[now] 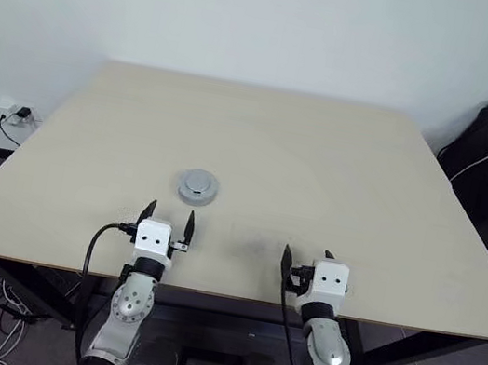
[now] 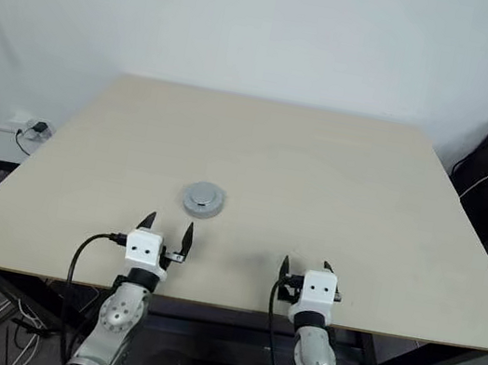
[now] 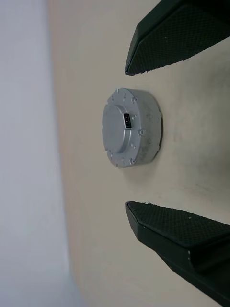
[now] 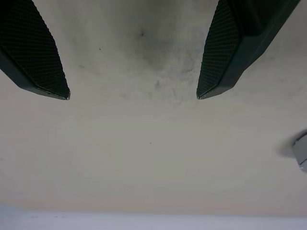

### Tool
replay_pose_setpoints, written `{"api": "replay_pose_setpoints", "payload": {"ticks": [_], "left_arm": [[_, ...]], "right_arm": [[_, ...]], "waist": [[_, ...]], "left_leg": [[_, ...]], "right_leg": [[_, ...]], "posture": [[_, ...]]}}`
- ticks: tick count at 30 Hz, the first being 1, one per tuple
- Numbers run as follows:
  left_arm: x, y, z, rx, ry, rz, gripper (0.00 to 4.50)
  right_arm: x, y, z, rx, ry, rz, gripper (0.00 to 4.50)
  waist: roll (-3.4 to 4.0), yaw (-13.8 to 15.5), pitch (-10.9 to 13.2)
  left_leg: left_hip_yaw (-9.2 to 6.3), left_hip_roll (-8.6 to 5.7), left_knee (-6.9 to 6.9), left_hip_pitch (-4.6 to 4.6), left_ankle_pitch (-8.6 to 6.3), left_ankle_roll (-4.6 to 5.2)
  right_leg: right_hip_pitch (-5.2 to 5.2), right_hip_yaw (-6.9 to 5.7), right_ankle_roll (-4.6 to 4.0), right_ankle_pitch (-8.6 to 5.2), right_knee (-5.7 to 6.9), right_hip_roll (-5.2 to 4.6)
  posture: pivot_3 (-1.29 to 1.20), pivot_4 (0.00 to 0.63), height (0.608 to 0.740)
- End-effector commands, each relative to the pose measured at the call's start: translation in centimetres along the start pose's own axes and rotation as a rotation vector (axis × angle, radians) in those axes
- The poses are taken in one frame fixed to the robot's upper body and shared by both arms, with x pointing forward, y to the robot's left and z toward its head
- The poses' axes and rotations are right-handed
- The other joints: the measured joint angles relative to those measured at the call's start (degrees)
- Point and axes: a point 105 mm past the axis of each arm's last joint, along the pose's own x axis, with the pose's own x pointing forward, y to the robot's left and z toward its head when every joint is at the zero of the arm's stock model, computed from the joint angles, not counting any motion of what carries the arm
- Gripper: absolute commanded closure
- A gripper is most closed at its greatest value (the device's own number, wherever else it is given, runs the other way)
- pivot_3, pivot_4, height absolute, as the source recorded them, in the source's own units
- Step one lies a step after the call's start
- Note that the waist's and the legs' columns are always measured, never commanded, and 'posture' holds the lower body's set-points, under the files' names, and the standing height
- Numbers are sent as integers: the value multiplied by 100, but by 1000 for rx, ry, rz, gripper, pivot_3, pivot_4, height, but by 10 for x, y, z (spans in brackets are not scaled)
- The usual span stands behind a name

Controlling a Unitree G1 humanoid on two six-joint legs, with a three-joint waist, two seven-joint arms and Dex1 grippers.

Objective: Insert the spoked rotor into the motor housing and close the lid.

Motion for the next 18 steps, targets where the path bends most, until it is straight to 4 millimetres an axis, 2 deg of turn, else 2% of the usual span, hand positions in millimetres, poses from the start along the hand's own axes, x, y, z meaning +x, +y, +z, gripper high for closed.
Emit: {"api": "replay_pose_setpoints", "payload": {"ticks": [1, 18], "left_arm": [[2, 2, 9, -9, -42, 8, 61], [4, 7, 4, -32, -11, 33, 61]], "right_arm": [[4, -1, 10, 15, -50, -7, 0], [10, 2, 13, 25, -67, 0, 0]], "waist": [[1, 0, 0], [1, 1, 2]], "left_leg": [[0, 0, 0, 0, 0, 0], [-1, 0, 0, 0, 0, 1]], "right_leg": [[0, 0, 0, 0, 0, 0], [0, -2, -1, -1, 0, 0]], "posture": [[0, 0, 740], [0, 0, 740]]}}
